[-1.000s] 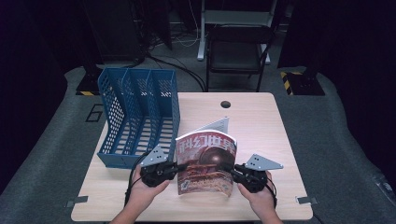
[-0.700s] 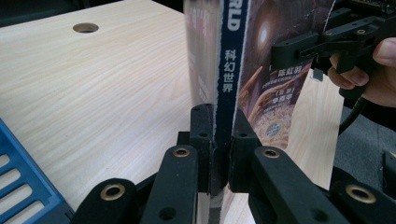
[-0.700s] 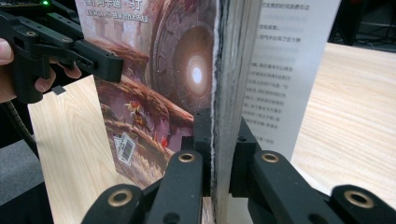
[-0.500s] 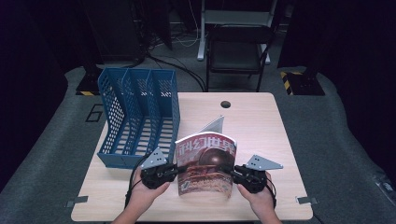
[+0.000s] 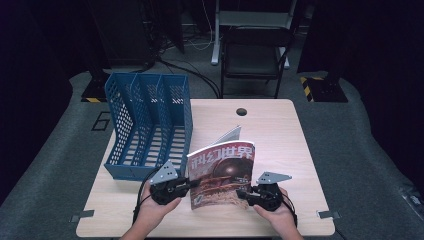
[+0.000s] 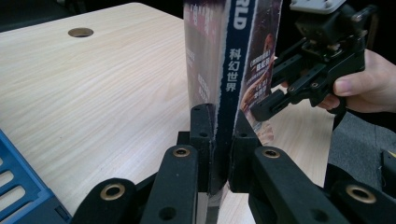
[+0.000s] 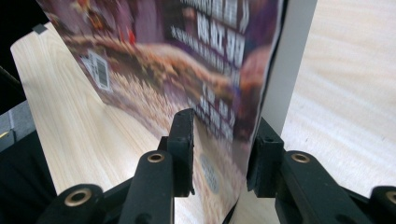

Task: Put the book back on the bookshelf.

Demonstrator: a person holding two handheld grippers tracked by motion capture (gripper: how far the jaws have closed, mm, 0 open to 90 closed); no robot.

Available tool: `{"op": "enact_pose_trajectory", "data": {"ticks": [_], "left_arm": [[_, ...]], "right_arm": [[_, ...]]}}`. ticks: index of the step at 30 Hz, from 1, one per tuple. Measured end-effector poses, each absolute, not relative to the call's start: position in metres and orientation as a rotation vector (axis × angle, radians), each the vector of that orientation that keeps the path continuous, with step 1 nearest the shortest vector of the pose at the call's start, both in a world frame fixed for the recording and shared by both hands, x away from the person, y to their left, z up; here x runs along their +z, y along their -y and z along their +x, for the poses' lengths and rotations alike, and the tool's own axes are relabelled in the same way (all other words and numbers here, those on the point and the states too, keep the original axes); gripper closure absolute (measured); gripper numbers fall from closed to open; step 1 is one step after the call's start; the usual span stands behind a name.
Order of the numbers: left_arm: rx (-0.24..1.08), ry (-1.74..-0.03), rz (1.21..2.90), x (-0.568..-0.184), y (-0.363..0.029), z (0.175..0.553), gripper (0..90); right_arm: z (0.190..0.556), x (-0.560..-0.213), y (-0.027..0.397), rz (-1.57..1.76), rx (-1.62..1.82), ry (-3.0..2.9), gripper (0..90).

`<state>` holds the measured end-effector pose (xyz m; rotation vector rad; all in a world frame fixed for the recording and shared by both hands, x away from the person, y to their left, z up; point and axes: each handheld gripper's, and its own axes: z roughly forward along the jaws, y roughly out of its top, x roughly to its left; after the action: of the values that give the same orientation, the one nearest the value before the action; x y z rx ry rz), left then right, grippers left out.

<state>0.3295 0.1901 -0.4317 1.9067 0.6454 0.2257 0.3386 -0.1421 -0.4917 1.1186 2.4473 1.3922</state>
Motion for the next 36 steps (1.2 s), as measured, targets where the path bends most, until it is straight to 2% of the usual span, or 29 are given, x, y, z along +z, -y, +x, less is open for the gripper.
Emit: {"op": "enact_pose_trajectory", "data": {"ticks": [20, 29, 36], "left_arm": [[0.205, -0.673, 1.915, -0.429, -0.191, 0.331, 83.8], [0.253, -0.633, 1.929, -0.424, -0.189, 0.327, 83.8], [0.241, -0.595, 1.921, -0.42, -0.187, 0.325, 83.8]], "right_arm": [[0.341, -0.496, 0.139, 1.143, 1.357, -2.487, 81.9], [0.341, -0.493, 0.135, 1.151, 1.365, -2.465, 84.9], [0.342, -0.491, 0.131, 1.173, 1.36, -2.39, 85.0]]}}
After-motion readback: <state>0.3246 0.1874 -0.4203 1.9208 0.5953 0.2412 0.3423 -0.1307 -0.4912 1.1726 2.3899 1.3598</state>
